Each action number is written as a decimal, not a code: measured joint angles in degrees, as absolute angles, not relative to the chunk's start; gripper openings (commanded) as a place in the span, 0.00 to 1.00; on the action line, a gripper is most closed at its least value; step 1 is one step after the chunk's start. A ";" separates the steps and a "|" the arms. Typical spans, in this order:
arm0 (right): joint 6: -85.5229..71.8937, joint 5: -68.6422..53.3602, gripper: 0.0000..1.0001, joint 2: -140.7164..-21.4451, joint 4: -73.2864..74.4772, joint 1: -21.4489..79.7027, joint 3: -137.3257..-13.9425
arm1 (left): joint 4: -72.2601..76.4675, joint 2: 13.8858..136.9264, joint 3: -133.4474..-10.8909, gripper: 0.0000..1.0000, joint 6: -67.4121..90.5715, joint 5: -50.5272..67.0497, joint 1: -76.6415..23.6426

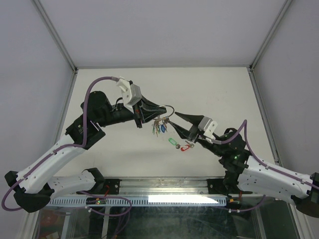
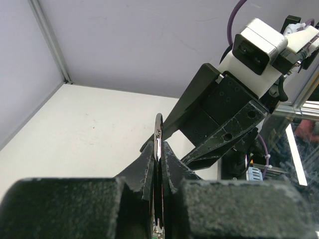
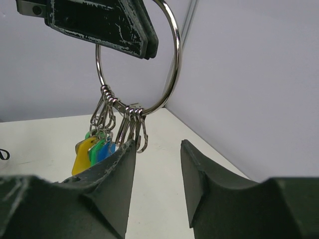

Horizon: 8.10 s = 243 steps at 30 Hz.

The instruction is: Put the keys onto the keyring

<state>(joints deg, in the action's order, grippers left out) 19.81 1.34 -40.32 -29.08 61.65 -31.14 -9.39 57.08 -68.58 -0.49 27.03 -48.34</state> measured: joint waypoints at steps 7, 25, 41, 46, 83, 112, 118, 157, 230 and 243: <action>19.57 1.37 0.43 -41.41 -30.89 61.65 -31.16 | -9.39 57.08 -68.58 0.00 -0.47 27.03 -48.34; 19.42 2.98 0.32 -42.94 -32.75 61.67 -31.16 | -9.39 57.10 -68.58 0.00 -0.45 27.03 -48.34; 19.70 3.22 0.34 -45.21 -34.89 61.71 -31.16 | -9.41 57.84 -68.58 0.00 -0.45 27.05 -48.34; 19.90 2.50 0.36 -46.00 -34.94 61.71 -31.16 | -9.41 57.87 -68.58 0.00 -0.45 27.05 -48.34; 20.56 1.89 0.00 -47.59 -39.83 61.71 -31.16 | -9.41 57.87 -68.58 0.00 -0.38 26.98 -48.34; 67.59 9.37 0.00 -44.31 -2.46 62.02 -42.54 | -8.47 56.84 -65.78 0.48 1.65 23.66 -48.34; 83.92 14.09 0.00 -45.63 1.72 62.02 -42.59 | -8.60 56.99 -64.69 0.65 2.26 20.82 -48.34; 102.61 13.32 0.00 -47.97 19.68 62.13 -52.07 | -6.92 67.70 -65.36 0.67 5.13 14.31 -51.90; 29.80 23.24 0.47 -46.02 16.78 62.74 -65.30 | -8.27 61.73 -60.58 0.00 -3.77 -2.07 -56.40; -27.94 15.33 0.54 -57.41 28.56 53.87 -74.08 | -8.12 61.73 -60.23 0.00 -7.18 -5.96 -56.40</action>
